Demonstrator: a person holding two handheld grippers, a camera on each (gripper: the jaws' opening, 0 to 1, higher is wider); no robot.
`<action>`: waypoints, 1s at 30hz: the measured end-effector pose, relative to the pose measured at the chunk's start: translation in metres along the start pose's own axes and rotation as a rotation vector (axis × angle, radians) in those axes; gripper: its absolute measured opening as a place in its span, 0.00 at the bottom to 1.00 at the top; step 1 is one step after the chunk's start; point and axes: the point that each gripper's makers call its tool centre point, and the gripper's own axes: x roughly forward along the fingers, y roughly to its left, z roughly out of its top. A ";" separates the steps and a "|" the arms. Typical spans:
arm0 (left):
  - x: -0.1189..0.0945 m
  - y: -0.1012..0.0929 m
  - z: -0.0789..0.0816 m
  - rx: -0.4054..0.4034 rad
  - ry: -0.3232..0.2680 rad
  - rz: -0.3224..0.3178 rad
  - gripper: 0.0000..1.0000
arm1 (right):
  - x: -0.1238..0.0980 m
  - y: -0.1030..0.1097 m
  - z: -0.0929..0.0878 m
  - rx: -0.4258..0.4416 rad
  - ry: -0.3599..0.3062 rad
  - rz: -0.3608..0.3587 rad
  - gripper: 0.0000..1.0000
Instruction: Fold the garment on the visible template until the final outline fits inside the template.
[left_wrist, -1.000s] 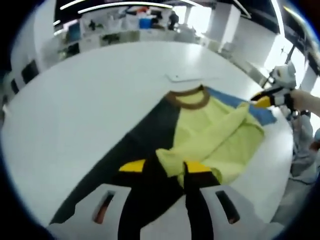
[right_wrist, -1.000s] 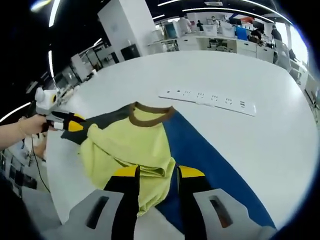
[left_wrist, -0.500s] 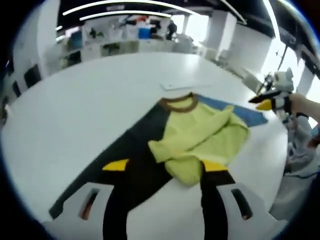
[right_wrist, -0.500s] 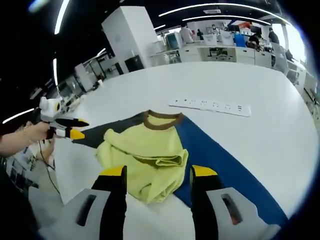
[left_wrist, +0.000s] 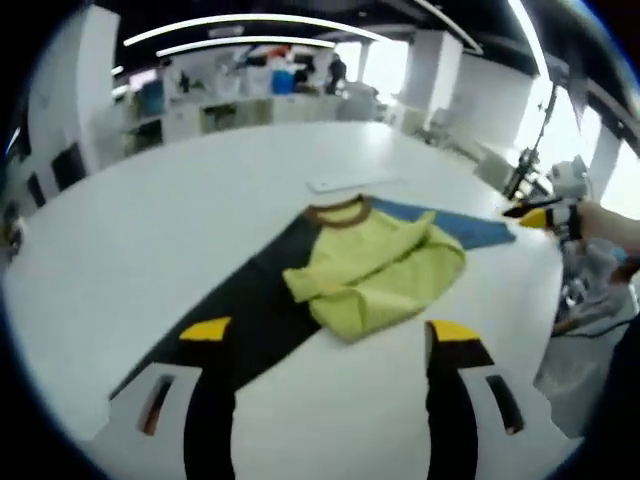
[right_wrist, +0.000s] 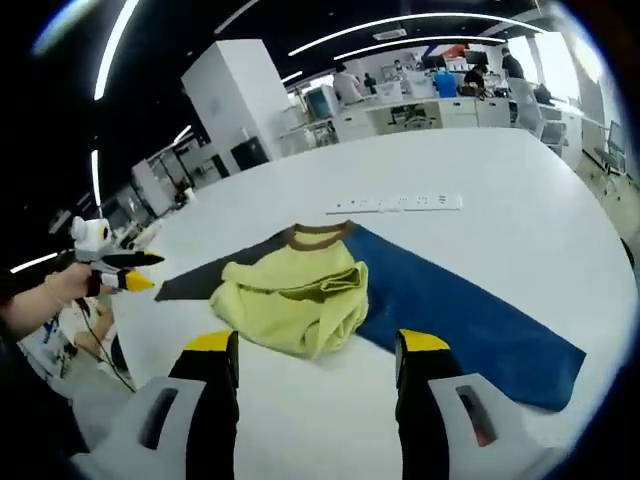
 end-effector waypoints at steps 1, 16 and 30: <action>-0.004 -0.002 -0.002 0.000 0.001 -0.001 0.77 | -0.005 0.001 -0.003 -0.002 0.003 -0.007 0.66; -0.053 -0.022 -0.018 -0.015 -0.018 0.004 0.86 | -0.060 0.021 -0.004 0.009 -0.059 -0.038 0.76; -0.094 -0.036 -0.029 -0.019 -0.022 0.020 0.96 | -0.094 0.037 -0.018 0.006 -0.061 -0.040 0.87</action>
